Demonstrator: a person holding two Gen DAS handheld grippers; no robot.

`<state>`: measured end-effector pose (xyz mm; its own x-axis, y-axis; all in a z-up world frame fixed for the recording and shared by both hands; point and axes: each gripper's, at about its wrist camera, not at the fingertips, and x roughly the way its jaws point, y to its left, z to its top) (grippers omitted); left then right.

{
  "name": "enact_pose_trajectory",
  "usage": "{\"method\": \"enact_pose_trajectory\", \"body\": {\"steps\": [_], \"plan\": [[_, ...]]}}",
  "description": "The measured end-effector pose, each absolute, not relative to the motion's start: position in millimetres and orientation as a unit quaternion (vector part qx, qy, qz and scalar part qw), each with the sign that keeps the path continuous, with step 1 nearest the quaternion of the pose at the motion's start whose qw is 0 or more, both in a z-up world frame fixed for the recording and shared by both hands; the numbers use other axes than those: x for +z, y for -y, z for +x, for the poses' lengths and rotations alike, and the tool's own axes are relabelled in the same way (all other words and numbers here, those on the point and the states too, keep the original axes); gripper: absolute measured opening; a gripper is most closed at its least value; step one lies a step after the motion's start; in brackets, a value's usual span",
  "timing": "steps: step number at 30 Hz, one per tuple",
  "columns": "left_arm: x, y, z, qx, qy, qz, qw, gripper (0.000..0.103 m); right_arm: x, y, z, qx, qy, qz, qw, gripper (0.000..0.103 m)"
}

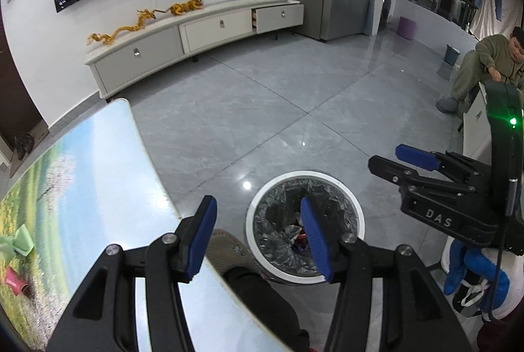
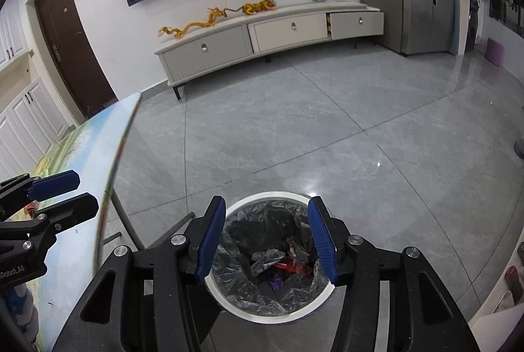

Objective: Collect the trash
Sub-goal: 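Move both open tools back toward the pink and green papers on the table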

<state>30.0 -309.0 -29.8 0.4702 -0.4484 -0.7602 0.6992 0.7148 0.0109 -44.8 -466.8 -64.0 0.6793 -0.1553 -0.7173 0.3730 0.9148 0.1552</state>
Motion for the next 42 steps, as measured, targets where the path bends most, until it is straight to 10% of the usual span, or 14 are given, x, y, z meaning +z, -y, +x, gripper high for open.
{"method": "enact_pose_trajectory", "body": {"steps": [42], "plan": [[96, 120, -58, -0.263, -0.211, 0.063, 0.940, 0.067, 99, 296, -106, -0.076, -0.237, 0.014, 0.968, 0.057]]}}
